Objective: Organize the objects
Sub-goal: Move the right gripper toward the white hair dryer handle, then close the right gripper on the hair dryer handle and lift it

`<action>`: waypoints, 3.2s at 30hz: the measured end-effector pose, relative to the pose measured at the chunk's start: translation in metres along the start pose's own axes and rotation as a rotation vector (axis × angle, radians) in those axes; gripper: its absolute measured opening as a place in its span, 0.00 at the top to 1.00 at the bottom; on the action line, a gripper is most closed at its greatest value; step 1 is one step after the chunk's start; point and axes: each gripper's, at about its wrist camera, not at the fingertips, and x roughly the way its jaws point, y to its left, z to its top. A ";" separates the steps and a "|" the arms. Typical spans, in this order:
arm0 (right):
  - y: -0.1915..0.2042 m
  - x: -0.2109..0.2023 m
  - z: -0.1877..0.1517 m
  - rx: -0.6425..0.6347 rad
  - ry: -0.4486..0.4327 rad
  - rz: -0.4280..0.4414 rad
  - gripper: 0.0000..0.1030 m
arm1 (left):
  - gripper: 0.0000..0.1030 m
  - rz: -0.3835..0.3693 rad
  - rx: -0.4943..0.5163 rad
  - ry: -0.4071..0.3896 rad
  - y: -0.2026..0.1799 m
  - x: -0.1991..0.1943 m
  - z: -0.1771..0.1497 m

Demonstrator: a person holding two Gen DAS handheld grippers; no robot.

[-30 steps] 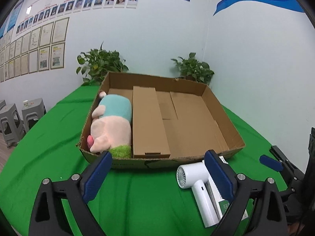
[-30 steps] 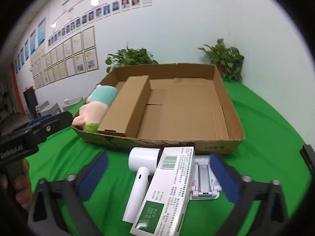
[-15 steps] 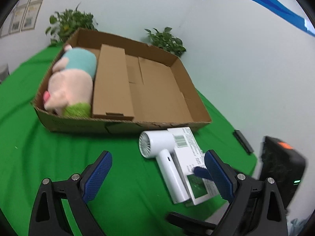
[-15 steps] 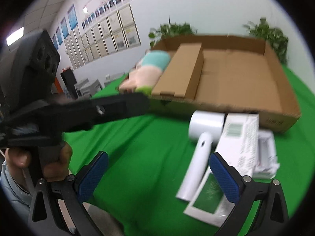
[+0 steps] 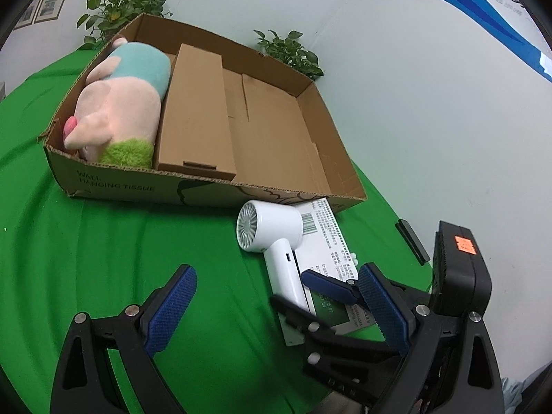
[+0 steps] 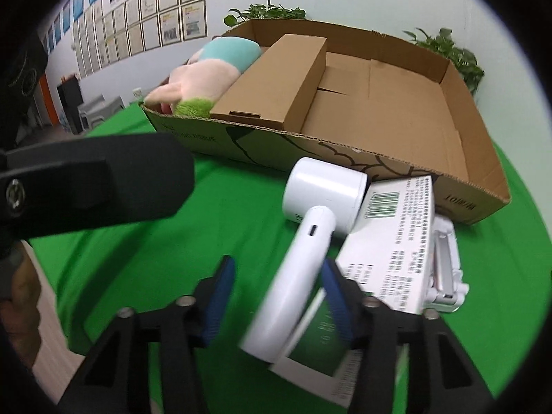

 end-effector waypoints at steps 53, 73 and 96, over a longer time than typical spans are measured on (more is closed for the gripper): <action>0.020 0.005 -0.020 -0.046 0.043 0.149 0.66 | 0.45 -0.160 -0.197 0.258 0.021 0.082 -0.011; 0.025 -0.017 -0.014 0.058 -0.053 0.134 0.72 | 0.69 -0.072 -0.117 0.199 0.003 0.063 -0.008; -0.027 -0.084 0.093 0.106 -0.396 0.086 0.73 | 0.70 -0.007 0.224 -0.071 -0.118 -0.001 0.148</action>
